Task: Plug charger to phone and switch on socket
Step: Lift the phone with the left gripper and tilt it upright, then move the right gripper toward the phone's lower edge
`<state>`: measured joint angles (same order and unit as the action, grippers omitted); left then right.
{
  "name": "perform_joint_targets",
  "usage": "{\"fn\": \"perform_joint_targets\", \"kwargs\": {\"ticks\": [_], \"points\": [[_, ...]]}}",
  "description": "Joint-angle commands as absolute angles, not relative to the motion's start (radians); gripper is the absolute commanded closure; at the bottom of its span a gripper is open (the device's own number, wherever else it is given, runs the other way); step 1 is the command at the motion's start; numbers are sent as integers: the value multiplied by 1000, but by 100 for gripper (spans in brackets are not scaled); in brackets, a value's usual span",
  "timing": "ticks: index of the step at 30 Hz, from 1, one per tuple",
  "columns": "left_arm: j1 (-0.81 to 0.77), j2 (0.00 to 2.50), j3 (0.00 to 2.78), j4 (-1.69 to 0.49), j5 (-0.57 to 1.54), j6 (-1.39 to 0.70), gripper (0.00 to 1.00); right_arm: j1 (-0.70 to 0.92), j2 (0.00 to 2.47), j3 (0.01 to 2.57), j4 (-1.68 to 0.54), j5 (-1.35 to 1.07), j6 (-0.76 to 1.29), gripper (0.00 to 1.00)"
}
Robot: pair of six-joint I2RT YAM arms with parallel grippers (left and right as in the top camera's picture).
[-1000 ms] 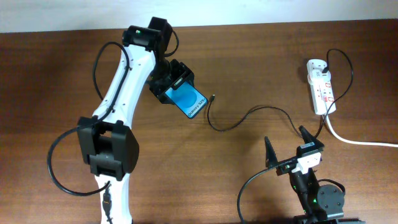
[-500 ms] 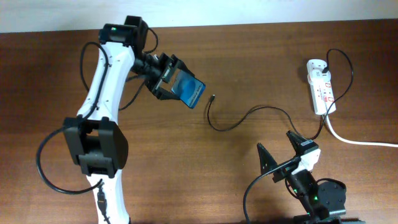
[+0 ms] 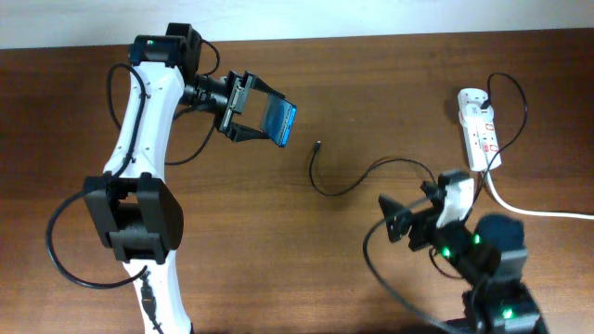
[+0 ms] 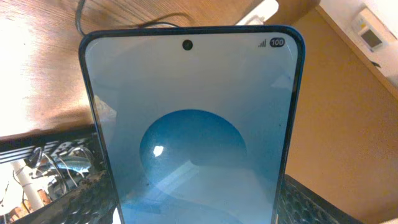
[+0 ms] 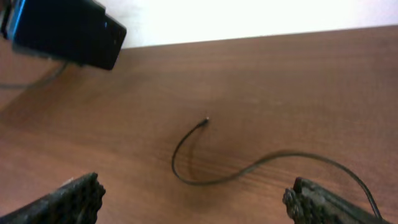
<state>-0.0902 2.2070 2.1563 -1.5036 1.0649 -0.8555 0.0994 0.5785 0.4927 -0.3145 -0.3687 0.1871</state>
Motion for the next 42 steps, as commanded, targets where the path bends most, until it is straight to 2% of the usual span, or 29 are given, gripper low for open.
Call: {"fn": "perform_joint_targets", "kwargs": {"ticks": [1, 4, 9, 20, 22, 26, 27, 30, 33, 37, 42], "points": [[-88, 2210, 2183, -1507, 1139, -842, 100, 104, 736, 682, -408, -426, 192, 2], [-92, 2210, 2183, -1515, 1161, -843, 100, 104, 850, 785, -485, -517, 192, 2], [-91, 2210, 2183, -1573, 1163, -843, 100, 104, 962, 815, -475, -733, 193, 2], [-91, 2210, 2183, -1618, 1141, -844, 100, 104, 1140, 815, -431, -898, 227, 2], [-94, 2210, 2183, -1617, 1071, -855, 100, 104, 1154, 815, -392, -898, 308, 2], [-117, 2210, 2183, -1602, 722, -1031, 100, 105, 1157, 815, -315, -856, 430, 0], [-123, 2210, 2183, -1597, 689, -1048, 100, 105, 1157, 815, -307, -825, 459, 0], [-158, 2210, 2183, -1549, 649, -1063, 100, 105, 1161, 815, -281, -724, 603, 5], [-208, 2210, 2183, -1519, 582, -1124, 100, 105, 1180, 815, -242, -694, 755, 18], [-262, 2210, 2183, -1518, 478, -1221, 100, 107, 1216, 815, -226, -679, 799, 22], [-312, 2210, 2183, -1518, 454, -1300, 100, 159, 1294, 815, -196, -672, 800, 24]]}}
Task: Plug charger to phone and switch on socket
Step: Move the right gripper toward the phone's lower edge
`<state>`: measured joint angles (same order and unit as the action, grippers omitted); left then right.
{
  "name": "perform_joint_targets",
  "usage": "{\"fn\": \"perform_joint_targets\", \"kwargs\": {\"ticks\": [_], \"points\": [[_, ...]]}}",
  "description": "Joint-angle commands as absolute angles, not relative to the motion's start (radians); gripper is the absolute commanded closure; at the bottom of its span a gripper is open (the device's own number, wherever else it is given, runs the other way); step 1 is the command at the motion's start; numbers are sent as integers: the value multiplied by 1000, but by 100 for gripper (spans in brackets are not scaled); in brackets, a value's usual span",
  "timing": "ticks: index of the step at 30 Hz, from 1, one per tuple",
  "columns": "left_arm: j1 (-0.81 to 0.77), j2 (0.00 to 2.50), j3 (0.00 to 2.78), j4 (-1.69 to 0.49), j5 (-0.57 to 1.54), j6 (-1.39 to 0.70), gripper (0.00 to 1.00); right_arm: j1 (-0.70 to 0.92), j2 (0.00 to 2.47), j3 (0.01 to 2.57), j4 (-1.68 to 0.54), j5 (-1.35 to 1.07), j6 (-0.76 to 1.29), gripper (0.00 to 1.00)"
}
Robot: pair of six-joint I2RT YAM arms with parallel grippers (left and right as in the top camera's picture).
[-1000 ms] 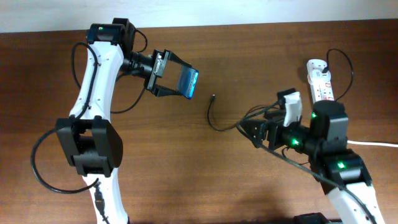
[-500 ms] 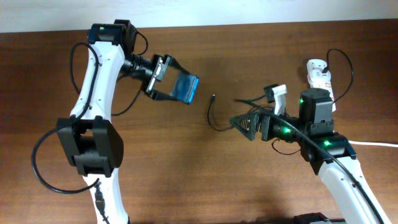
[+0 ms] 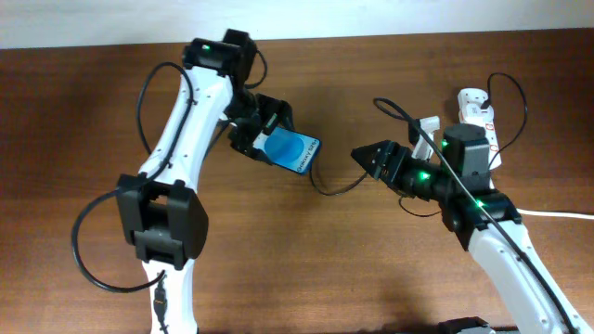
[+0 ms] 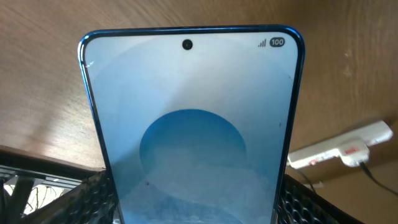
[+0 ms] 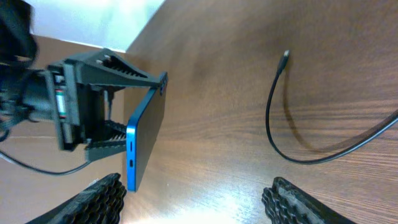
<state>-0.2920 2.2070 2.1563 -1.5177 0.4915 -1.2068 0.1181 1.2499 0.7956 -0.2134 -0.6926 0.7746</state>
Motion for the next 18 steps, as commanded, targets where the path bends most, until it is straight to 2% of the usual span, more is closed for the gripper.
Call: {"fn": "perform_joint_targets", "kwargs": {"ticks": [1, 11, 15, 18], "points": [[-318, 2210, 2183, -1515, 453, -1307, 100, 168, 1304, 815, -183, -672, 800, 24], [-344, 2210, 2183, -1511, 384, -1348, 100, 199, 1315, 816, -92, -664, 863, 26], [-345, 2210, 2183, -1512, 385, -1348, 100, 253, 1316, 816, -89, -633, 878, 26], [-358, 2210, 2181, -1512, 385, -1348, 100, 316, 1316, 816, -89, -563, 914, 30]]}}
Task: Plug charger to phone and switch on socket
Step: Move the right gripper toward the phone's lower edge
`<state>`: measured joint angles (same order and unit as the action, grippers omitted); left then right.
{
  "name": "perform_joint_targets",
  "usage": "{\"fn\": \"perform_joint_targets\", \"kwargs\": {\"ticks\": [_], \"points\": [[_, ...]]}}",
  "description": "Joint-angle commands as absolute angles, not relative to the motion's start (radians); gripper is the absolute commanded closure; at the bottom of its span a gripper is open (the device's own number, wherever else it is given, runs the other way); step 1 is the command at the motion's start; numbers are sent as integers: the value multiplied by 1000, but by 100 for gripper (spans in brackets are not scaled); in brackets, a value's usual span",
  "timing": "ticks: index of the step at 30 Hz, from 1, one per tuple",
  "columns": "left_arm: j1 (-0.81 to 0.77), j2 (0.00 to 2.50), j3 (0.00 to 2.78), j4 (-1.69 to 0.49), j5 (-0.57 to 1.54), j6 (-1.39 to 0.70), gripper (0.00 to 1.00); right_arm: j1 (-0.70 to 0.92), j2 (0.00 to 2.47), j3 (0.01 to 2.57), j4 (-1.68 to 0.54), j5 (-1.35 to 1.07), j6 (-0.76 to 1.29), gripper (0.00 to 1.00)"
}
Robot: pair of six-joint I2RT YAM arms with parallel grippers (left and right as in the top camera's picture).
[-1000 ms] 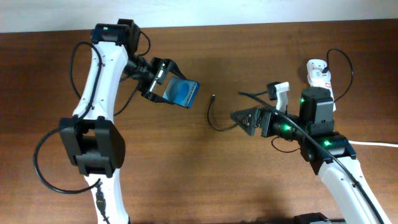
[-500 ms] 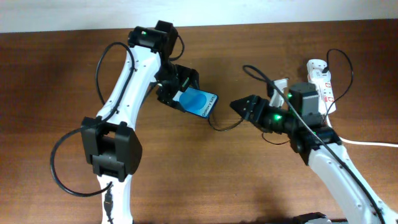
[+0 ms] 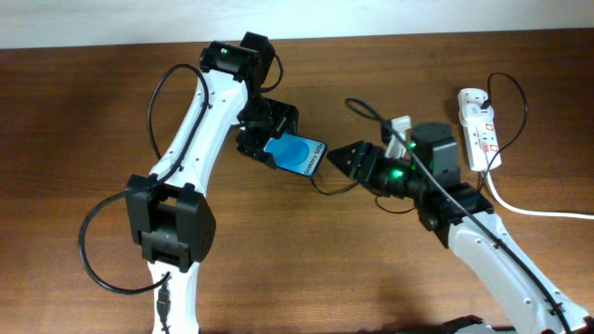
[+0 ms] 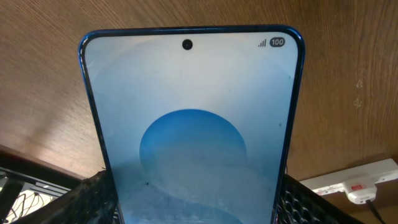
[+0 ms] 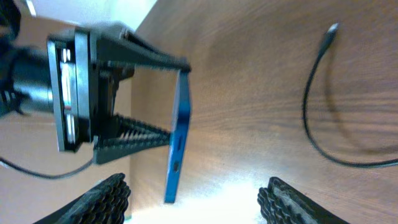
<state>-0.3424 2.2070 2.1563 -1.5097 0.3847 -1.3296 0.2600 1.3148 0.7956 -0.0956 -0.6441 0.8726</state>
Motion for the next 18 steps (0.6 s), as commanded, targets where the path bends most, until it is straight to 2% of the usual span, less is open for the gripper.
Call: {"fn": "perform_joint_targets", "kwargs": {"ticks": [1, 6, 11, 18], "points": [[-361, 2210, 2181, -1512, 388, -1348, 100, 329, 1316, 816, -89, -548, 925, 31], [-391, 2210, 2181, -1523, 389, -1348, 100, 375, 1316, 816, -81, -492, 962, 38], [-423, 2210, 2181, -1527, 390, -1348, 100, 388, 1316, 816, -76, -480, 963, 42], [-451, 2210, 2181, -1522, 420, -1348, 100, 388, 1316, 816, -78, -461, 963, 55]]}}
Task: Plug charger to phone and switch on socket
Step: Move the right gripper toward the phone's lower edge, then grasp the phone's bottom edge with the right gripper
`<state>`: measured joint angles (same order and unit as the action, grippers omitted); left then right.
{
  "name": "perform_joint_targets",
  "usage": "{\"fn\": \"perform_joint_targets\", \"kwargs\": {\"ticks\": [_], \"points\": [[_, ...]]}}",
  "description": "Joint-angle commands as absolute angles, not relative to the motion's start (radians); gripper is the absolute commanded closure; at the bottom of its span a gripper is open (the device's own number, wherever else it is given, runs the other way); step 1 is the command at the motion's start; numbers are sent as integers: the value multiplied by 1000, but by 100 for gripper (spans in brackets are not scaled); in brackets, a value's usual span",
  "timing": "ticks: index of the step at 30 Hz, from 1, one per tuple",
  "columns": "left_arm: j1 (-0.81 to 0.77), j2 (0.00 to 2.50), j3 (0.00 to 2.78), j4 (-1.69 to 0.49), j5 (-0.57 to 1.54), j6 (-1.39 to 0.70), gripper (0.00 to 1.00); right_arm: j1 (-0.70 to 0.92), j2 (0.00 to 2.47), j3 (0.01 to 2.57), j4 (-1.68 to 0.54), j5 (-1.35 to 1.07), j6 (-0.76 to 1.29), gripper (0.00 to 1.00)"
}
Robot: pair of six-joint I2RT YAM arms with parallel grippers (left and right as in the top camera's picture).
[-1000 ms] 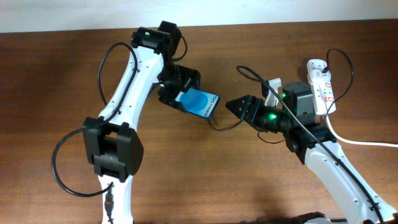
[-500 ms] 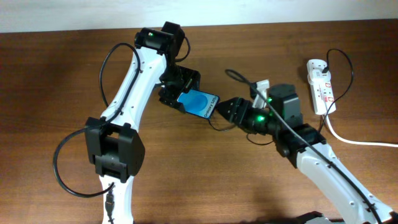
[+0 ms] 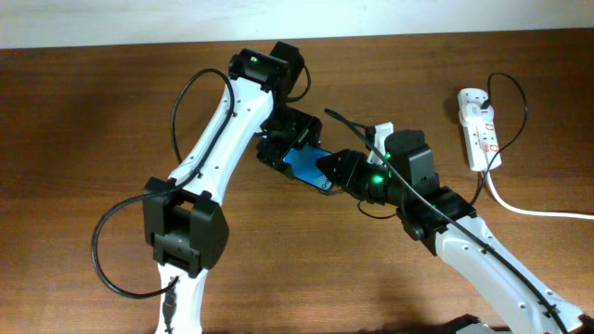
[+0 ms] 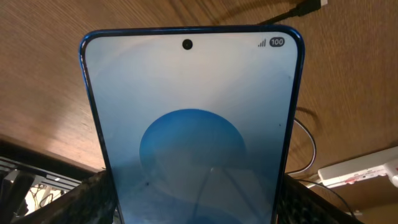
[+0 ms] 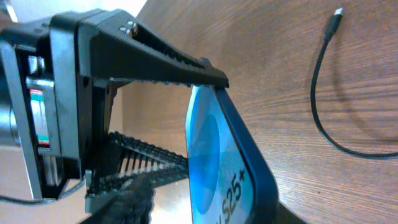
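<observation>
My left gripper (image 3: 283, 148) is shut on a blue phone (image 3: 309, 168), held over the middle of the table with its lit screen (image 4: 193, 124) filling the left wrist view. My right gripper (image 3: 332, 172) stands open at the phone's free end. In the right wrist view the phone's edge (image 5: 230, 168) sits between the jaws, apart from the left finger (image 5: 127, 199); the other finger is hidden behind it. The black charger cable lies on the wood with its plug (image 5: 337, 12) free, also visible beyond the phone (image 4: 311, 6). The white socket strip (image 3: 480, 130) lies at the far right.
The charger cable curves over the table (image 5: 323, 118) under my right arm, mostly hidden in the overhead view. A white mains lead (image 3: 538, 211) runs from the socket strip off the right edge. Both arms crowd the middle of the brown table (image 3: 93, 139).
The left gripper has carried the phone further right, towards the table's middle. My right gripper has moved left up to it, so the phone's end now stands between the open jaws.
The left gripper first held the phone high at the back left while my right gripper hung open near the front, looking at the cable. At each later moment both were nearer the middle. Now they meet at the phone, while the cable plug has stayed on the table.
</observation>
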<state>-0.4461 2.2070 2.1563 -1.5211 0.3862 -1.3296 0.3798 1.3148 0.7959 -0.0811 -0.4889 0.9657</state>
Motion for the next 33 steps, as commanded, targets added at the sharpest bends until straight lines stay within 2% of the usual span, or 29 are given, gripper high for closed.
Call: {"fn": "perform_joint_targets", "kwargs": {"ticks": [1, 13, 19, 33], "points": [[-451, 2210, 2181, -1522, 442, -1348, 100, 388, 1317, 816, -78, -459, 963, 56], [-452, 2210, 2181, -1505, 460, -1350, 100, 415, 1378, 816, -36, -448, 963, 57], [-452, 2210, 2181, -1504, 459, -1350, 100, 415, 1381, 816, -32, -433, 961, 69], [-452, 2210, 2181, -1504, 459, -1350, 100, 415, 1381, 816, -19, -433, 959, 80]]}}
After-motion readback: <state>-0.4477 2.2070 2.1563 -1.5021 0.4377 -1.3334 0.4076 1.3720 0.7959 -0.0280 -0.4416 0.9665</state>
